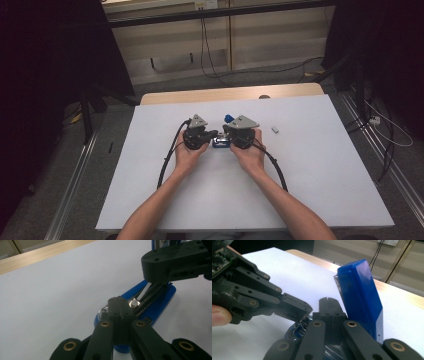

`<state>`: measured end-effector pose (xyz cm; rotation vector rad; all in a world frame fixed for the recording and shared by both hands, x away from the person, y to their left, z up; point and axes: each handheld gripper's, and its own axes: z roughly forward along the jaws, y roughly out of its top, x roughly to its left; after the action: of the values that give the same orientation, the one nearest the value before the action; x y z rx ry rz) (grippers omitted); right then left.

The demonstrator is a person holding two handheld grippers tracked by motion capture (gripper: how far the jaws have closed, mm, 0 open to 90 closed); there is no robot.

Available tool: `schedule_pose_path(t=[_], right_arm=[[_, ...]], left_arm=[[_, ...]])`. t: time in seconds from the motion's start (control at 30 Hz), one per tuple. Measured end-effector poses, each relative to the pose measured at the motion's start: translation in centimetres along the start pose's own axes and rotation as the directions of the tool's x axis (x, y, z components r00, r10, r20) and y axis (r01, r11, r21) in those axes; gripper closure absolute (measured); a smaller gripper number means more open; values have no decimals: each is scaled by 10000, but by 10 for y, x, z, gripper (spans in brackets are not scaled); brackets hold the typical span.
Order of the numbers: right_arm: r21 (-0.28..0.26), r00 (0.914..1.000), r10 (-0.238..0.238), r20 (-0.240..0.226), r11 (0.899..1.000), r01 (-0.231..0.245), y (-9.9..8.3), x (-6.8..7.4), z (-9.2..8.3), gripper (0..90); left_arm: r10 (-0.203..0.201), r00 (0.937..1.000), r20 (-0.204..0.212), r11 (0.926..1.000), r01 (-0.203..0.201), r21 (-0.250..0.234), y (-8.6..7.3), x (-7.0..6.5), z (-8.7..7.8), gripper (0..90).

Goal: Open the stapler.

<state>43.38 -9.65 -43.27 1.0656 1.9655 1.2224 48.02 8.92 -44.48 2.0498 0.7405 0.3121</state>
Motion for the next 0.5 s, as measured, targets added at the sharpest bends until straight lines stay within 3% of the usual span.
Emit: schedule_pose_path(t=[0.5], right_arm=[[-99,9996,101,249,9999,-99,3,-10,-10,900]], left_arm=[[81,10000,25,10000,-81,-28,0,1,0,900]])
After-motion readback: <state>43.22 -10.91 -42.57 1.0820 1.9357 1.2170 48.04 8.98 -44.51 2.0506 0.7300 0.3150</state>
